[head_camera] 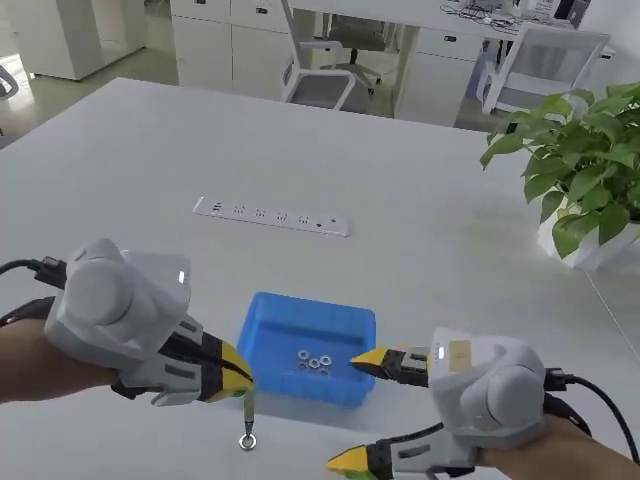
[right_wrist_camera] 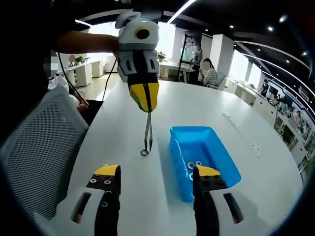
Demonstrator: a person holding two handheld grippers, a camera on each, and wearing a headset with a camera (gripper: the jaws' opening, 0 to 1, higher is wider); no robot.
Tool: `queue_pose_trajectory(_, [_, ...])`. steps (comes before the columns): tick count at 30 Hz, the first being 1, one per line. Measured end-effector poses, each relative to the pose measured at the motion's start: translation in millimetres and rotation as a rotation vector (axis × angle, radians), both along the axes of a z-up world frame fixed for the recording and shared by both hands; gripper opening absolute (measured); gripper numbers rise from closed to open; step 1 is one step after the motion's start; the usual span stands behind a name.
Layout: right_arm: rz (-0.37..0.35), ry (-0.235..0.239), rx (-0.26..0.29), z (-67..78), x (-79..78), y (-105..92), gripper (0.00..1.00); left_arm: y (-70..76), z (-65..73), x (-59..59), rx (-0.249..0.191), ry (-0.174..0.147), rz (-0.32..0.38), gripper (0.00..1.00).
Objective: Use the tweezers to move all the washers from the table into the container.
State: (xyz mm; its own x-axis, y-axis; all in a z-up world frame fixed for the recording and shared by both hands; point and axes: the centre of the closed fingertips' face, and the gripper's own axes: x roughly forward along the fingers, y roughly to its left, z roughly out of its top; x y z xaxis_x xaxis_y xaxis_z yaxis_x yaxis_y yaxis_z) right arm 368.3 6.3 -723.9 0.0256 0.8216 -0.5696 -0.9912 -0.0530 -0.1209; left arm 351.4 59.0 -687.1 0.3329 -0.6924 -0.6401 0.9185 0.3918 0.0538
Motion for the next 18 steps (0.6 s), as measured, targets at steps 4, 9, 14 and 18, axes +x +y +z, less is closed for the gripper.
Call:
queue_pose_trajectory(4, [0.069, -0.010, -0.007, -3.1, -3.7, 17.9, 0.48, -2.9, -0.3, 0.5, 0.002, 0.004, -0.019, 0.04])
queue_pose_trajectory(9, [0.130, -0.001, -0.019, -9.1, -6.7, 35.7, 0.38, -5.3, -0.4, 1.4, 0.007, 0.004, -0.035, 0.04])
queue_pose_trajectory(14, [0.179, -0.001, -0.041, -17.9, -10.7, 48.1, 0.31, -4.6, -0.7, 0.9, 0.009, 0.013, -0.039, 0.04])
queue_pose_trajectory(18, [0.200, -0.006, -0.049, -22.0, -11.1, 57.4, 0.27, -2.6, -1.5, 1.5, 0.007, 0.017, -0.039, 0.04])
